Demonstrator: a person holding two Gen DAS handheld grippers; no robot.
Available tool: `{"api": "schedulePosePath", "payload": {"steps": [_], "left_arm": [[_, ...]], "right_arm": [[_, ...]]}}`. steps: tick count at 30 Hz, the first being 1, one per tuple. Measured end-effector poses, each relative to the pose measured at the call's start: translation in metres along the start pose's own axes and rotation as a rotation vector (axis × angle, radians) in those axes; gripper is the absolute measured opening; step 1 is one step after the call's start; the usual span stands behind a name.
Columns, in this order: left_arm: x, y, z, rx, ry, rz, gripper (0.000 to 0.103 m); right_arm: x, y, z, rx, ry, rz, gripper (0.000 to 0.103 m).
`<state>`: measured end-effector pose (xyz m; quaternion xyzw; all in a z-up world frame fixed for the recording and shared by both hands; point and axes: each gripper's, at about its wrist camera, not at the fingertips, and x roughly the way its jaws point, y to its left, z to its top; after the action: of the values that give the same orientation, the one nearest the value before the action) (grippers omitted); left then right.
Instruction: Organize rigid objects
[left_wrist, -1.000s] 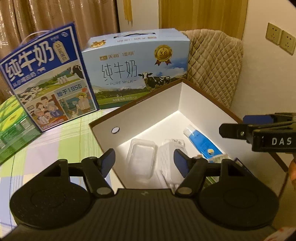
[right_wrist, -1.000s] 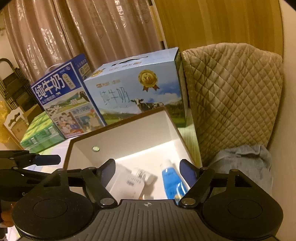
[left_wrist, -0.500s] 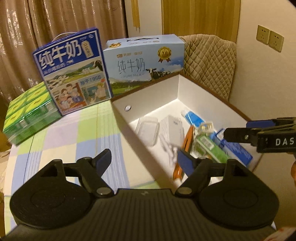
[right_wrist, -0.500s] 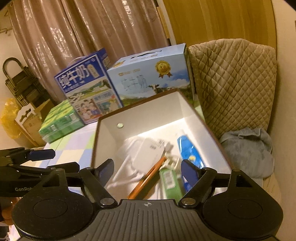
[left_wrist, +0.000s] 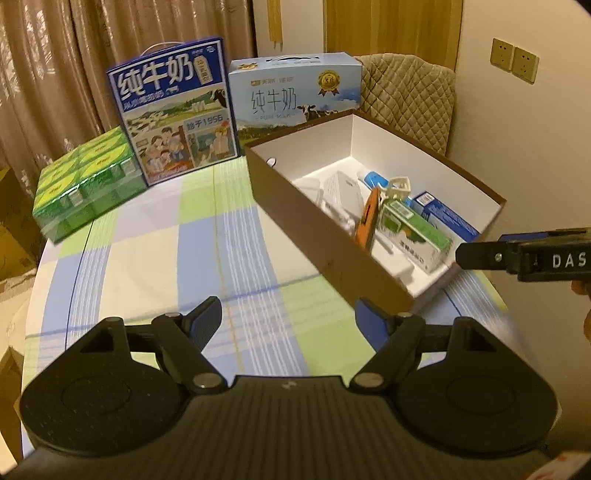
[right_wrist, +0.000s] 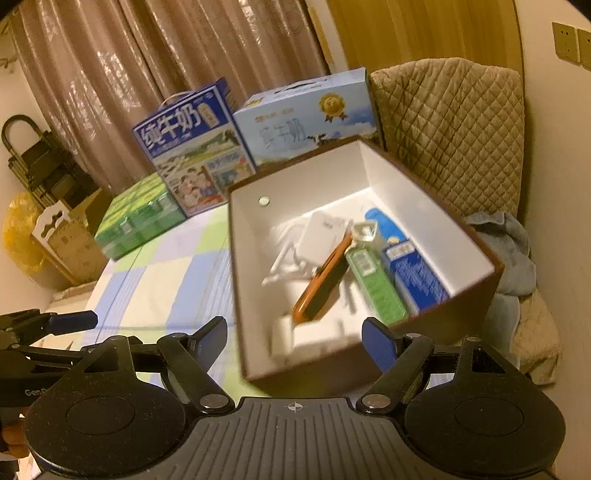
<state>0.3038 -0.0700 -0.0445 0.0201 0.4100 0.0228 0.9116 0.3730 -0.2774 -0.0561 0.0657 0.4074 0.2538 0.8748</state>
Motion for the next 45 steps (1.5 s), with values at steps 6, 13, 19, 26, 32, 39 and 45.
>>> {"api": "schedulePosePath", "payload": {"steps": [6,13,19,26,32,39,45], "left_arm": [[-0.033,0.015,-0.030,-0.022,0.008,-0.017,0.077],[-0.067,0.030,-0.066,-0.037,0.018,-0.028,0.077],[-0.092,0.045,-0.097,-0.052,0.025,-0.032,0.077],[-0.121,0.063,-0.127,-0.071,0.025,-0.032,0.077],[-0.140,0.075,-0.150,-0.096,0.027,-0.023,0.076],[-0.155,0.083,-0.168,-0.118,0.027,-0.018,0.076],[-0.164,0.087,-0.179,-0.130,0.026,-0.010,0.076]], "right_arm": [[-0.018,0.031,-0.033,-0.008,0.017,-0.013,0.077],[-0.039,0.069,-0.070,-0.019,0.031,-0.037,0.077],[-0.054,0.101,-0.104,-0.034,0.046,-0.048,0.077],[-0.066,0.139,-0.138,-0.055,0.066,-0.032,0.077],[-0.069,0.162,-0.156,-0.076,0.079,-0.029,0.077],[-0.074,0.180,-0.171,-0.097,0.085,-0.023,0.077],[-0.075,0.193,-0.182,-0.115,0.100,-0.010,0.077]]}}
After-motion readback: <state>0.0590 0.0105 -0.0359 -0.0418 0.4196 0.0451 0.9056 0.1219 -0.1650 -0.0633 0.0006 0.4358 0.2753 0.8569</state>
